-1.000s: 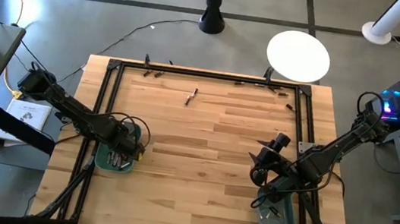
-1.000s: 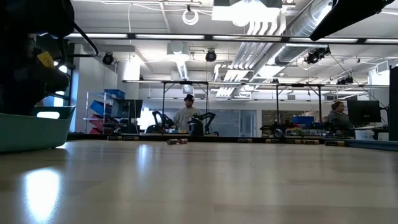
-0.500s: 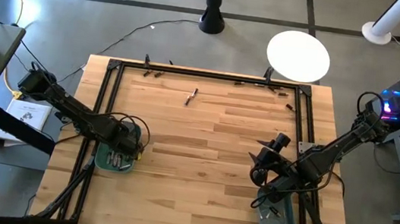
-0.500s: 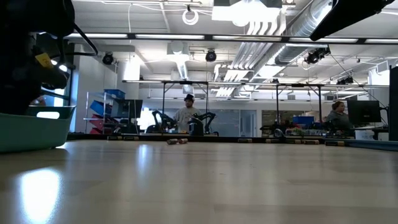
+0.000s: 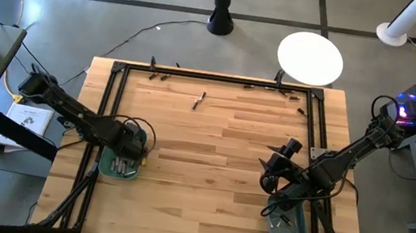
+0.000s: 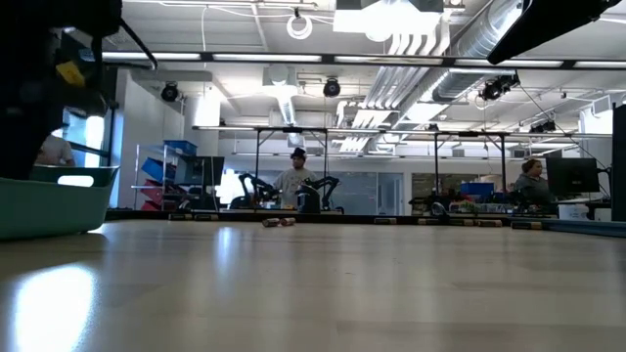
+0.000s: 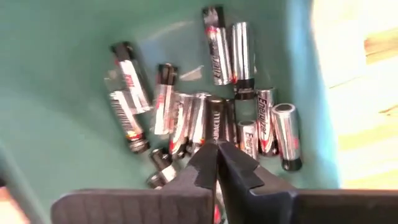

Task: Sort batteries
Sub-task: Put the black battery into the blue bin

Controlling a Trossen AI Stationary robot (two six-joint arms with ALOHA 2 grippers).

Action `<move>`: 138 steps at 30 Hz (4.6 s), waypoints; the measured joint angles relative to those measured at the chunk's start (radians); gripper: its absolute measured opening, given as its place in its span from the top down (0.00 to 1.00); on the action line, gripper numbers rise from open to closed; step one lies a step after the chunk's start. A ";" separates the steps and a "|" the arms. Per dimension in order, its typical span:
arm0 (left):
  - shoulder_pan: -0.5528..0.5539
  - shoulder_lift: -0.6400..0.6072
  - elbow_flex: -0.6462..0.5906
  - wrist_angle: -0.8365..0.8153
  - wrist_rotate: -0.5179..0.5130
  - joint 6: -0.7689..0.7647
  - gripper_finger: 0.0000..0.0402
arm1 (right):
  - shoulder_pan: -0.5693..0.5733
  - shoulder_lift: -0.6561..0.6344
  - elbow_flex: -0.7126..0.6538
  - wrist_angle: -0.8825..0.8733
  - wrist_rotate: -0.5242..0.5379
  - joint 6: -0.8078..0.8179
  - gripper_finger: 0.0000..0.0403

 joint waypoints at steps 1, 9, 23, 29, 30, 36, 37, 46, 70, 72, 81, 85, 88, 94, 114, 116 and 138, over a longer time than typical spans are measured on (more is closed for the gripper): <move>0.000 -0.005 0.023 -0.030 -0.011 0.002 1.00 | 0.000 0.000 0.000 0.000 0.000 0.000 0.43; 0.000 -0.062 0.100 -0.097 -0.047 0.000 0.99 | 0.000 0.000 0.000 0.000 0.000 0.000 0.43; 0.040 -0.072 -0.128 0.160 -0.003 -0.017 0.54 | 0.000 0.000 0.000 -0.001 0.000 -0.002 0.43; 0.048 -0.072 -0.174 0.192 0.007 -0.017 0.65 | 0.000 0.000 0.000 0.000 0.000 -0.001 0.43; 0.048 -0.073 -0.180 0.197 0.011 -0.017 0.67 | 0.000 0.000 0.000 0.000 0.000 -0.001 0.43; 0.048 -0.074 -0.191 0.195 0.013 -0.017 0.83 | 0.000 0.000 0.000 0.000 0.000 0.001 0.43; 0.048 -0.074 -0.192 0.194 0.011 -0.015 0.86 | 0.000 0.000 0.000 0.000 0.000 0.001 0.43; 0.048 -0.072 -0.128 0.139 -0.005 0.007 0.92 | 0.000 0.000 0.000 0.000 0.000 0.000 0.43; 0.125 0.185 0.190 1.558 -0.378 1.148 0.92 | -0.070 -0.001 -0.229 0.787 -0.145 -0.438 0.43; 0.149 0.270 0.186 1.764 -0.271 1.249 0.92 | -0.094 -0.001 -0.257 0.956 -0.154 -0.526 0.43; 0.205 0.501 0.186 2.286 0.004 1.363 0.92 | -0.182 -0.001 -0.247 1.286 -0.239 -0.743 0.43; 0.205 0.509 0.186 2.287 0.024 1.365 0.92 | -0.209 -0.001 -0.200 1.287 -0.245 -0.774 0.43; 0.203 0.509 0.186 2.283 0.038 1.365 0.92 | -0.224 -0.001 -0.174 1.286 -0.286 -0.808 0.43; 0.203 0.509 0.186 2.261 0.044 1.378 0.92 | -0.264 -0.001 -0.133 1.286 -0.398 -0.809 0.43; 0.217 0.496 0.187 2.131 -0.017 1.421 0.65 | -0.254 -0.047 -0.125 0.956 -0.510 -0.484 0.92; 0.225 0.496 0.187 2.090 -0.025 1.413 0.59 | -0.233 -0.079 -0.124 0.843 -0.510 -0.382 0.92; 0.236 0.497 0.186 1.915 -0.145 1.416 0.53 | 0.317 -0.030 -0.350 0.495 -1.276 1.003 0.92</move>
